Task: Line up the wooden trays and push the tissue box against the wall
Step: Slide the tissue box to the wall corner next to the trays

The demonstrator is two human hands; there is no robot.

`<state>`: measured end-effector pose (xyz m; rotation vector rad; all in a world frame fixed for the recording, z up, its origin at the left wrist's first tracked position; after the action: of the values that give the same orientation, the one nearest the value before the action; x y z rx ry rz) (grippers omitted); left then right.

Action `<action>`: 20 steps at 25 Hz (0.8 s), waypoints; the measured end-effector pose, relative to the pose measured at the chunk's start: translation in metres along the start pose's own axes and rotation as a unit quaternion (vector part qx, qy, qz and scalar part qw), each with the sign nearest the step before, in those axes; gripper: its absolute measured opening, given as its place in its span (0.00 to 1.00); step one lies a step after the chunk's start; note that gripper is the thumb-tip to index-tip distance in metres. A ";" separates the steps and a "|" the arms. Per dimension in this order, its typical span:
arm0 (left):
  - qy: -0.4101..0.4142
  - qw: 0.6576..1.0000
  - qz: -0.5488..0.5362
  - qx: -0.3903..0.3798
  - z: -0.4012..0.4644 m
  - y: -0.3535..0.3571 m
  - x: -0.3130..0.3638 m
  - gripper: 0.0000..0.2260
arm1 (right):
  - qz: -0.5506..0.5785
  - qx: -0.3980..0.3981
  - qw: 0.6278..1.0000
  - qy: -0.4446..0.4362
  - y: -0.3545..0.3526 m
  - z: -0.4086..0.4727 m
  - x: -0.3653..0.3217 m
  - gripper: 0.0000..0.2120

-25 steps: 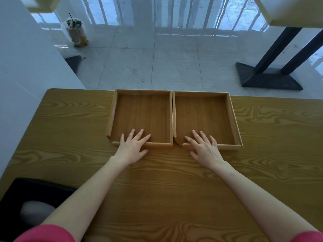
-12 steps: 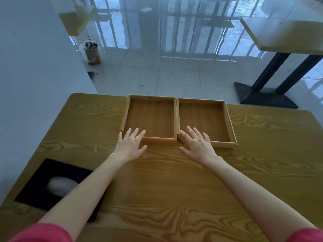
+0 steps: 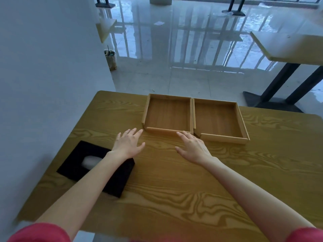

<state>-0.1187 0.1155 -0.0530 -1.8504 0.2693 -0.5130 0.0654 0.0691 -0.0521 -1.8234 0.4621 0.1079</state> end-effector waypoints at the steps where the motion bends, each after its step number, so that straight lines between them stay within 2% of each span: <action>1: -0.008 1.000 0.000 0.000 -0.006 0.000 -0.010 0.28 | 0.019 -0.008 1.000 0.003 0.006 -0.003 -0.009 0.29; 10: -0.090 0.996 0.016 -0.022 -0.056 0.012 -0.120 0.32 | 0.162 -0.147 0.973 0.076 0.088 -0.020 -0.078 0.28; 14: -0.134 0.990 -0.021 -0.039 -0.076 0.025 -0.166 0.34 | 0.184 -0.202 0.956 0.108 0.121 -0.025 -0.104 0.30; 20: -0.172 0.977 -0.122 -0.038 -0.093 0.045 -0.204 0.37 | 0.216 -0.207 0.944 0.137 0.138 -0.026 -0.127 0.22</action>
<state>-0.3387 0.1092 -0.1138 -2.0224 -0.1762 -0.3427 -0.1055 0.0457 -0.1301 -2.1300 1.1046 0.2696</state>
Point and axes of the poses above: each hand's wrist, its own z-axis towards the middle knuckle, its own y-axis out of the palm, x = y × z, the point moved 10 cm from there along z, towards the middle knuckle, and after that the axes turned 12 degrees about y, right-handed, at the moved point
